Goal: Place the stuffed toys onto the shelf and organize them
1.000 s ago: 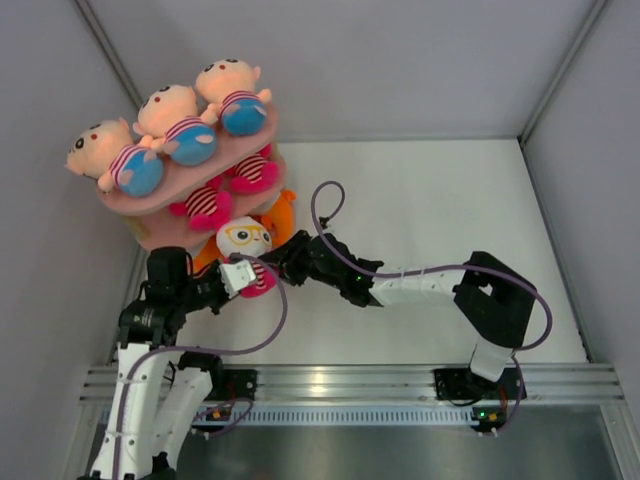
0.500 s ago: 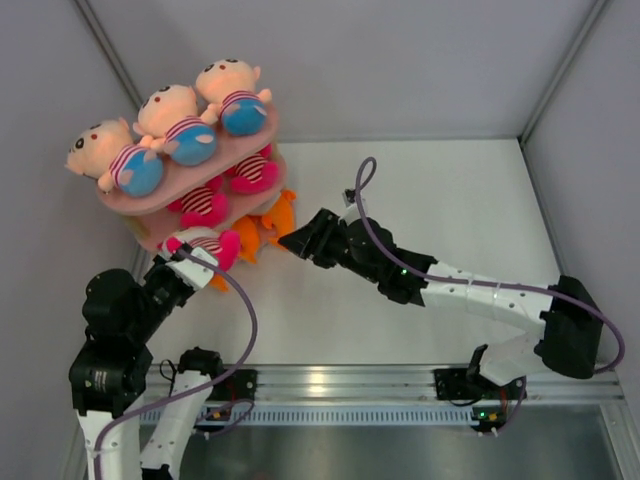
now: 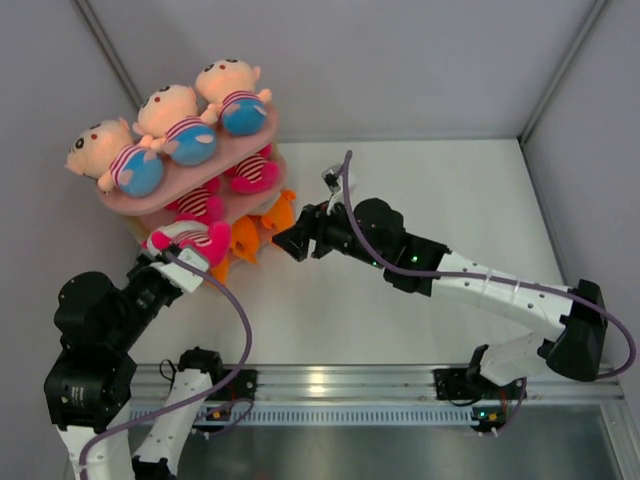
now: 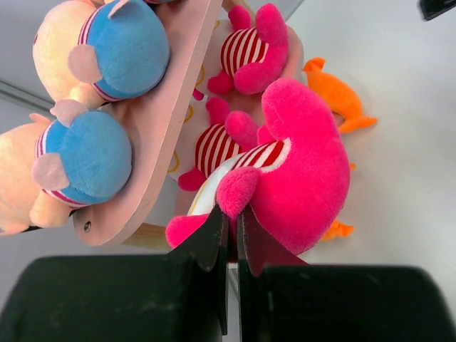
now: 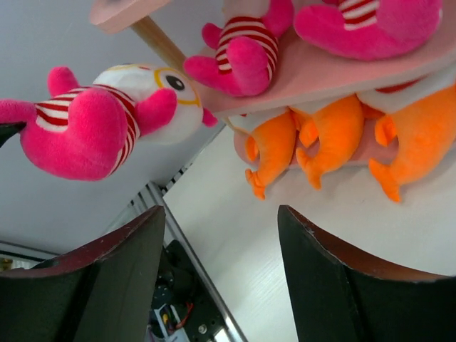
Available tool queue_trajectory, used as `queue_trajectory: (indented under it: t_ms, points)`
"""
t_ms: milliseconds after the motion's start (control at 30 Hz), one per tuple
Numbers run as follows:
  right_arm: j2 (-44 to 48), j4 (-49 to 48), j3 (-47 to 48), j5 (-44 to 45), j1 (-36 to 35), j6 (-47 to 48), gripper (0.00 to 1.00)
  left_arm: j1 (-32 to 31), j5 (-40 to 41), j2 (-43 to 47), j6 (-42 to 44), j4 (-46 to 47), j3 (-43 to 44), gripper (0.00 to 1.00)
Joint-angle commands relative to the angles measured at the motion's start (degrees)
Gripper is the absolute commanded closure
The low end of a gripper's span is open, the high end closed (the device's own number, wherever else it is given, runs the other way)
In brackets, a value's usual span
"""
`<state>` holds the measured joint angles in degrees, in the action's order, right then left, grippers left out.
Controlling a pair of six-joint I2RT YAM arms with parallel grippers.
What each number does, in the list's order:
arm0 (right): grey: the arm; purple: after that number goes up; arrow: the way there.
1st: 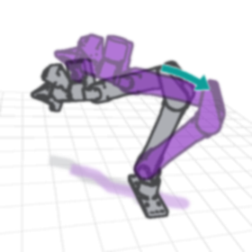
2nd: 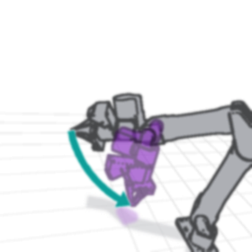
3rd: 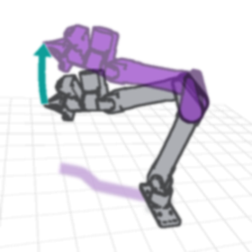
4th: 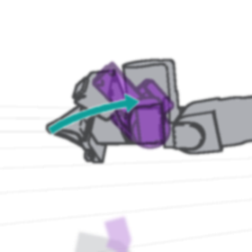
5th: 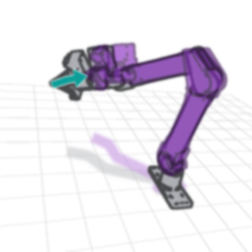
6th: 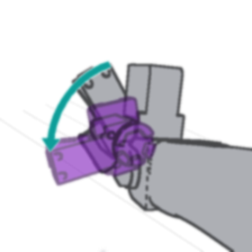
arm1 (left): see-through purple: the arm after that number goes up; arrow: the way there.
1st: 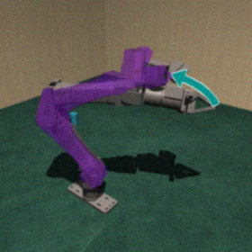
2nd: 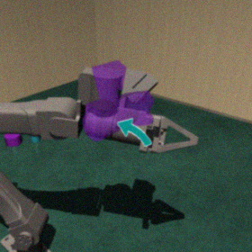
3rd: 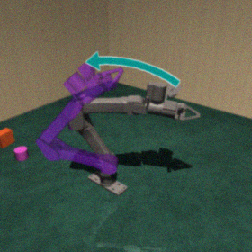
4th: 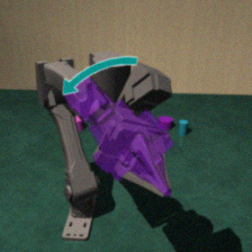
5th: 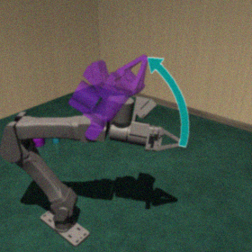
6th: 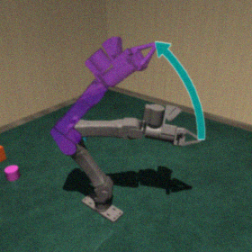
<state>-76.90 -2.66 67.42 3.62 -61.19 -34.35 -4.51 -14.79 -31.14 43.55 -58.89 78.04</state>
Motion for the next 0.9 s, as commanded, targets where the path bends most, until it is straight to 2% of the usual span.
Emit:
queue_trajectory:
  t_ms: [0,133,367,533,867]
  points:
    - [-3.9,-0.6,6.2,-5.4,0.5,9.6,0.35,-0.1,-2.5,-0.9,0.0,-1.8,3.0,1.0]
    - [-11.4,-2.3,15.4,-5.6,0.9,11.1,0.34,-0.1,2.6,-0.9,4.3,-1.8,3.3,1.0]
    - [-25.6,-10.7,24.0,-1.9,1.9,6.9,0.35,-0.1,10.9,0.3,9.2,-1.8,3.2,1.0]
    - [-32.9,-11.9,32.1,-0.9,1.9,7.5,0.35,-0.1,12.0,1.5,10.2,-1.7,2.7,1.0]
    - [-43.0,-11.5,41.2,1.0,1.8,6.3,0.33,-0.1,12.2,3.3,10.9,-1.7,-0.7,1.0]
